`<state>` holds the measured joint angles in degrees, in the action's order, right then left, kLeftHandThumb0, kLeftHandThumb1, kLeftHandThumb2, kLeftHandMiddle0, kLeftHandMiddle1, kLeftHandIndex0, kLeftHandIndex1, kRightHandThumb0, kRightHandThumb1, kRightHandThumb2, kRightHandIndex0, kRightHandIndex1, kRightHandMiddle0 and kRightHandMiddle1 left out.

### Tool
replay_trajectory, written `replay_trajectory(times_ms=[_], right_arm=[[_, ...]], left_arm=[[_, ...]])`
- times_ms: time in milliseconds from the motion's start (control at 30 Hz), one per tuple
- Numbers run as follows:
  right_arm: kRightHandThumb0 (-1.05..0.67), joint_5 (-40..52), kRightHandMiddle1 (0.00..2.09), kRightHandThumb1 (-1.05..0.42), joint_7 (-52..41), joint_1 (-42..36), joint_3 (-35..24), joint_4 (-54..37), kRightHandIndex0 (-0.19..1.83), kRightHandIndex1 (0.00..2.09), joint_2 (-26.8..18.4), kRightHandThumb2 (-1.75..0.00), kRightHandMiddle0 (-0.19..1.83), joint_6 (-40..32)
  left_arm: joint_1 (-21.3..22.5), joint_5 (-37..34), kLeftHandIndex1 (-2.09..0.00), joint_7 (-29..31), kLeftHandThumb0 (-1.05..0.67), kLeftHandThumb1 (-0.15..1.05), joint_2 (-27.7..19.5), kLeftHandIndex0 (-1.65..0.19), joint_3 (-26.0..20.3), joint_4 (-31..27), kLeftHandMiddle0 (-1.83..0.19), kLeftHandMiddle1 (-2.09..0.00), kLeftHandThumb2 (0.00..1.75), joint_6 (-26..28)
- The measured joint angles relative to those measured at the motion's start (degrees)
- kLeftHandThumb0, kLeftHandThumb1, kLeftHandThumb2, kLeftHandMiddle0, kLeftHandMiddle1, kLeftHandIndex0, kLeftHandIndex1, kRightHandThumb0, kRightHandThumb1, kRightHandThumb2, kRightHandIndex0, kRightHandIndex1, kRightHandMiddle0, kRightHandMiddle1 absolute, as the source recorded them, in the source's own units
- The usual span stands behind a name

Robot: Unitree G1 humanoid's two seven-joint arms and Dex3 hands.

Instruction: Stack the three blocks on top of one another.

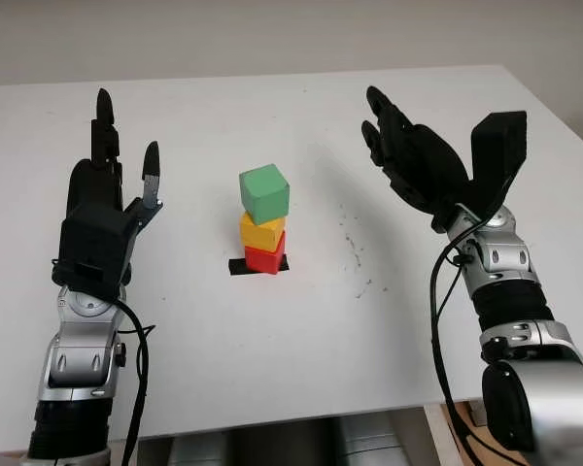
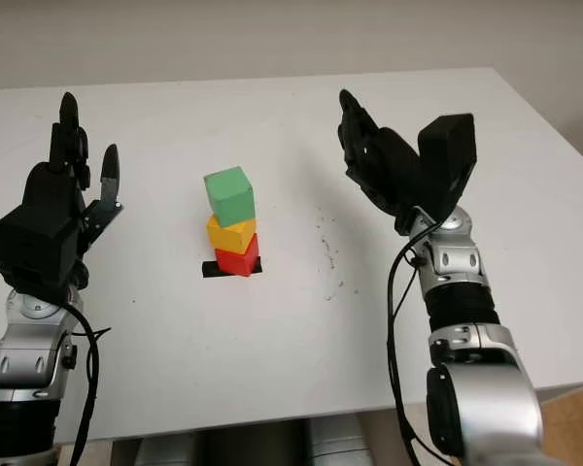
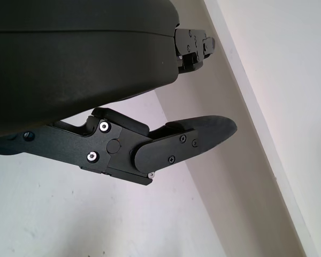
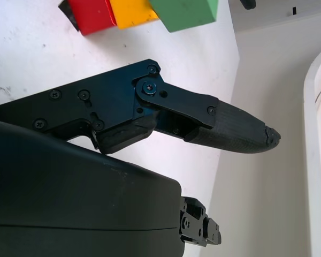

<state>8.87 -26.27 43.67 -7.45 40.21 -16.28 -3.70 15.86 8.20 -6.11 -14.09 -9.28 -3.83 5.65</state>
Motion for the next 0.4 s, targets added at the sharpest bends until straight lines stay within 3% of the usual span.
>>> replay_trajectory(times_ms=[400], right_arm=[[-0.82, 0.67, 0.0, -1.05, 5.87, -2.01, -0.27, 1.54, -0.19, 0.0, 5.64, -0.83, -0.19, 1.99]], left_arm=[[-1.29, -2.62, -0.03, 3.42, -0.56, 1.05, 1.3, 0.14, 1.46, 3.11, 0.14, -0.04, 0.69, -1.47]])
